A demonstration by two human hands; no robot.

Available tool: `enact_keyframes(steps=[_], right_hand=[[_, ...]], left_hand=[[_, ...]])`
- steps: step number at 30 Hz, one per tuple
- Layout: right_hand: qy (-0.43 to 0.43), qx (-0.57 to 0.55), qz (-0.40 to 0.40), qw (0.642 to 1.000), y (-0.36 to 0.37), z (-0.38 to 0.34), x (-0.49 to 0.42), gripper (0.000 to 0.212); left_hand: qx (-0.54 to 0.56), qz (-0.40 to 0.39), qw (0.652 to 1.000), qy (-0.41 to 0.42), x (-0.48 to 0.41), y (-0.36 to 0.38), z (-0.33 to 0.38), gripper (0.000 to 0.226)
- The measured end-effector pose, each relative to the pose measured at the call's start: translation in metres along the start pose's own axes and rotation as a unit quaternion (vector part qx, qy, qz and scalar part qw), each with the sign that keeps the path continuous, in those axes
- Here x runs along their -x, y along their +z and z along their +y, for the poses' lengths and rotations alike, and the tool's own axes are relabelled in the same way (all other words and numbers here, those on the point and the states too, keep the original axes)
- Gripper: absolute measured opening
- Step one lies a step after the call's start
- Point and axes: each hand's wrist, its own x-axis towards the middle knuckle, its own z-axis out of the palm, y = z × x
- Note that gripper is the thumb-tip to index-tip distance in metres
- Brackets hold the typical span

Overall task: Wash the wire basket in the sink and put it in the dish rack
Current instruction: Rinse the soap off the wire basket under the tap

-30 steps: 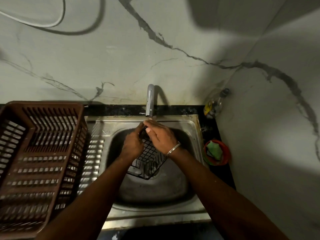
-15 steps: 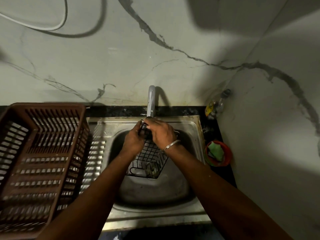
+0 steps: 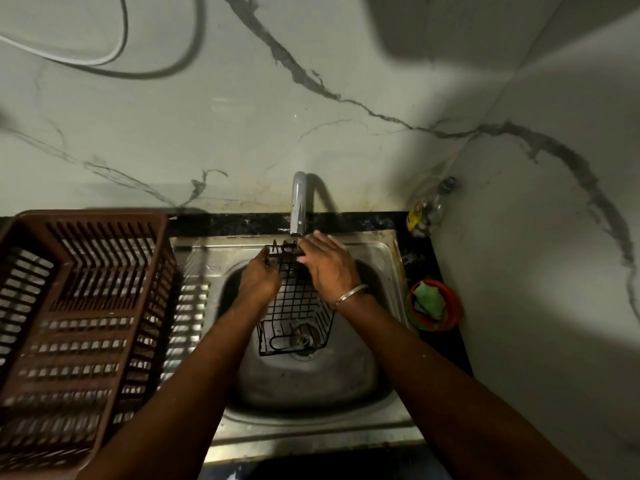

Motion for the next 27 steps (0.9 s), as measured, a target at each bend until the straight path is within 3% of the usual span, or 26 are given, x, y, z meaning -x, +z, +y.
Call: enact_keyframes(steps=[4,8,11,14,18,21,25,27], right_hand=[[-0.052,-0.001,-0.019,0.998,0.003,-0.008,-0.001,0.044],[0.007,-0.019,-0.012,1.0,-0.002,-0.003,-0.009,0.037],[-0.07,-0.037,-0.019,0.997,0.001,-0.013,-0.009,0.04],[-0.014,-0.034,-0.005,0.999,-0.004,-0.006,-0.014,0.034],[-0.093,-0.023,-0.017,0.995,0.007,-0.01,-0.01,0.036],[-0.014,-0.01,-0.007,1.0,0.005,-0.007,-0.011,0.037],[-0.089,-0.01,-0.003,0.996,0.009,-0.018,0.0,0.052],[-0.013,-0.015,0.009,1.0,0.005,-0.007,0.001,0.049]], left_hand=[[0.019,0.003,1.0,0.015,0.002,0.0,0.004,0.041],[-0.006,0.014,1.0,-0.005,0.0,-0.004,0.003,0.048],[0.013,-0.001,1.0,0.026,-0.003,-0.001,0.0,0.044],[0.011,0.005,1.0,-0.01,-0.003,-0.002,0.002,0.04],[0.05,0.003,0.999,-0.022,-0.006,-0.003,-0.003,0.034],[0.06,0.027,0.997,-0.037,-0.012,-0.003,-0.009,0.046],[0.092,0.006,0.996,-0.02,-0.017,-0.003,-0.016,0.044],[0.093,0.016,0.995,-0.044,-0.019,-0.004,-0.018,0.047]])
